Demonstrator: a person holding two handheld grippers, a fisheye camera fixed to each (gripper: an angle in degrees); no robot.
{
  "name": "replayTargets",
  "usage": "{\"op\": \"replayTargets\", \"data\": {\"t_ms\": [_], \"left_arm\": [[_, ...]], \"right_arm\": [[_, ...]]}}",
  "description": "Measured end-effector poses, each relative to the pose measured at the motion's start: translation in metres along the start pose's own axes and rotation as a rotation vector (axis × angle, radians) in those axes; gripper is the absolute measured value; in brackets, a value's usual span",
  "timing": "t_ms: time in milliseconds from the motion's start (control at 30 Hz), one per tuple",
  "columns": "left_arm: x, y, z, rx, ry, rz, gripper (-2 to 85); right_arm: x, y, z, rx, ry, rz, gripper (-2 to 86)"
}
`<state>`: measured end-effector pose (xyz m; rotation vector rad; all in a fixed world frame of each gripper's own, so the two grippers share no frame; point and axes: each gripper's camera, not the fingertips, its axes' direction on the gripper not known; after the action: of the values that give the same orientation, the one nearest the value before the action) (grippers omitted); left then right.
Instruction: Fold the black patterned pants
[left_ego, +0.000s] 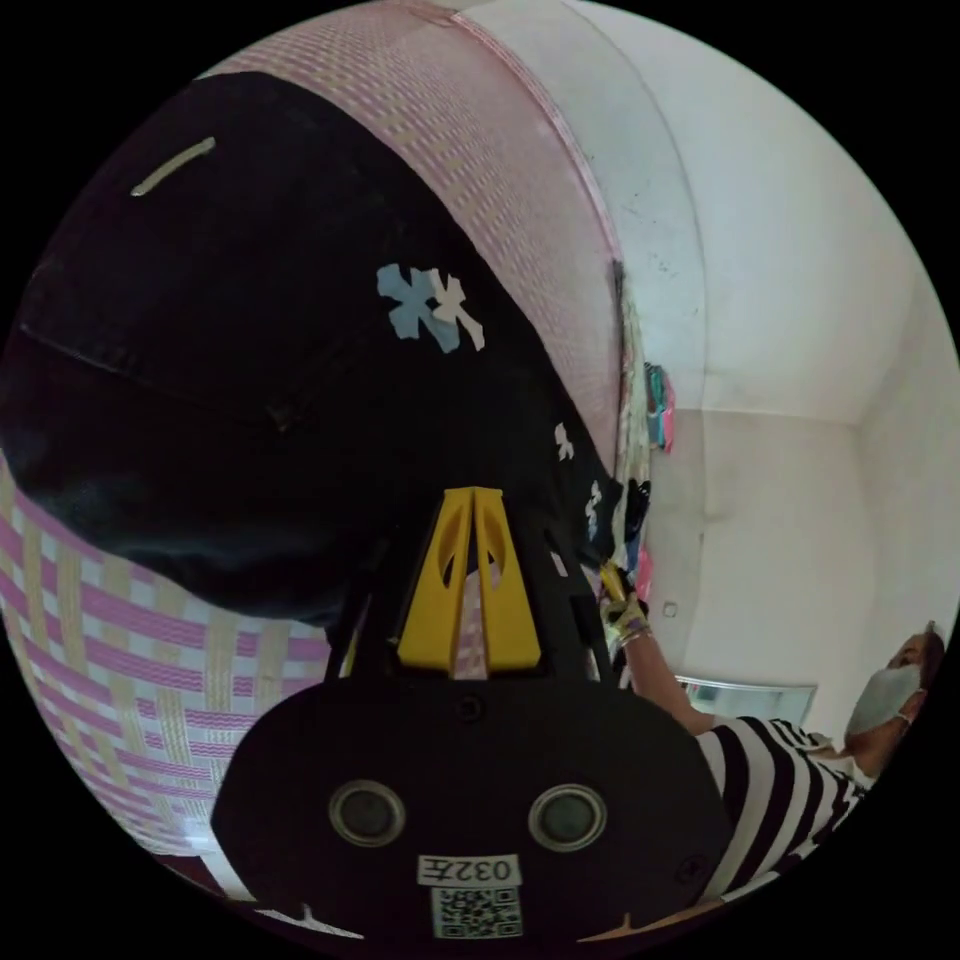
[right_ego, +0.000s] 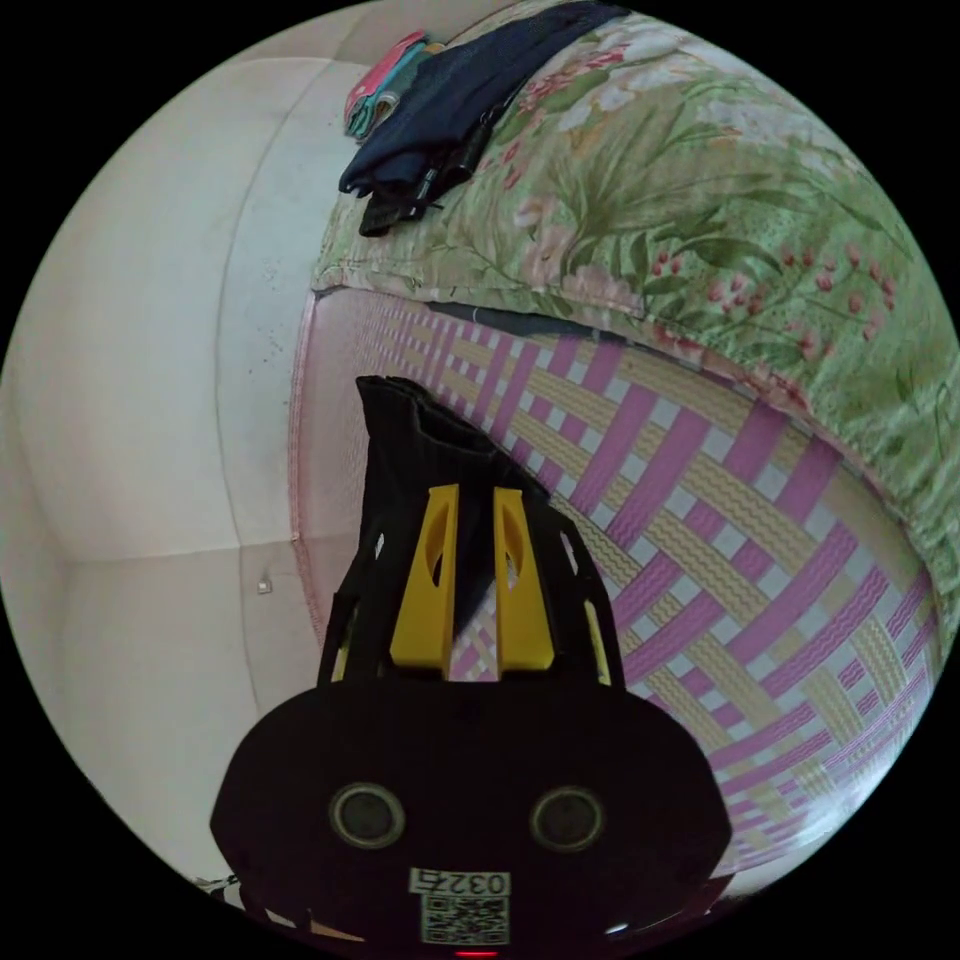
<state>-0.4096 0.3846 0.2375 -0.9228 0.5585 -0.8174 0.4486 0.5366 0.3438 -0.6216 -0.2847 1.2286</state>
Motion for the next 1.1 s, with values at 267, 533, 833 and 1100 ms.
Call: {"op": "replayTargets", "data": {"t_ms": [267,533,833,1100], "left_arm": [[0.016,-0.034,0.029,-0.027,-0.064,-0.036,-0.9],[0.023,-0.053,0.023,-0.007,-0.068,-0.053,-0.9],[0.016,-0.070,0.019,-0.035,-0.096,-0.058,-0.9],[-0.005,-0.078,-0.001,-0.038,-0.084,-0.057,-0.9]], "right_arm": [[-0.007,-0.010,0.011,-0.059,-0.061,-0.091,4.9],[-0.067,-0.012,-0.030,-0.082,-0.150,-0.247,-0.7],[0.013,-0.013,-0.008,-0.119,-0.035,-0.087,-0.8],[0.003,-0.016,-0.006,-0.161,0.046,-0.176,4.7]]}}
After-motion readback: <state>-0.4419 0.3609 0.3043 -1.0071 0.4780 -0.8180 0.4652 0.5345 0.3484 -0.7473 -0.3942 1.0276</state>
